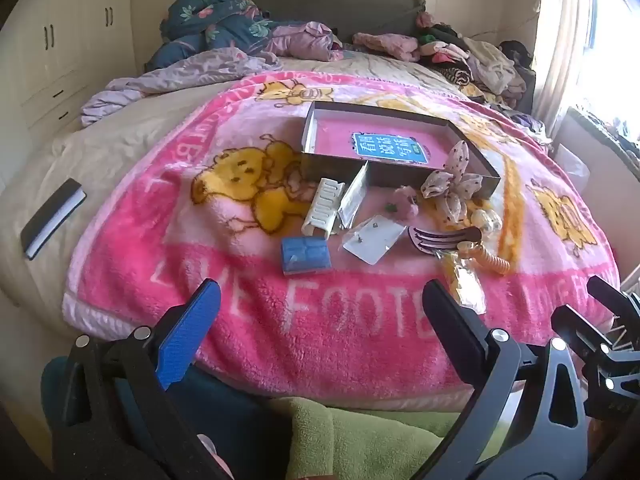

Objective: Organize jewelry

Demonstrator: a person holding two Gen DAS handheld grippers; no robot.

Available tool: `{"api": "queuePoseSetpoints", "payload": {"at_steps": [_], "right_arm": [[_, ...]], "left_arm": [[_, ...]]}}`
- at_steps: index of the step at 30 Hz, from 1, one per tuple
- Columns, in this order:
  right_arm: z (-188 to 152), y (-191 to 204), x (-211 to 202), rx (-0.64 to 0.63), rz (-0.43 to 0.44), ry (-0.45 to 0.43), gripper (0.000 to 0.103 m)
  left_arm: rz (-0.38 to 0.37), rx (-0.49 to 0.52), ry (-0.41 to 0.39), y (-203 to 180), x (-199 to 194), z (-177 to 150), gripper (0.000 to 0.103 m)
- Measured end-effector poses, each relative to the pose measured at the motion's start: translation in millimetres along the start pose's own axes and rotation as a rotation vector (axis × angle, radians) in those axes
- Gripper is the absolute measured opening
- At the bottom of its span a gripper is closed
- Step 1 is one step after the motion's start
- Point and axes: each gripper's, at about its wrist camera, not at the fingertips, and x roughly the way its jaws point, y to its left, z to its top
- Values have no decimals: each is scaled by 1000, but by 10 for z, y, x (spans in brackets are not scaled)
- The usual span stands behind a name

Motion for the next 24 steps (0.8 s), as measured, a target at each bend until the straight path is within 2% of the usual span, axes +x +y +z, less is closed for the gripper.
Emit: {"api": "queuePoseSetpoints", "payload": {"at_steps": [24], "right_arm": [[-7,41,-45,-18,-1,-11,97]], "left_arm": [[-9,-6,-14,10,-9,-8,93]]}}
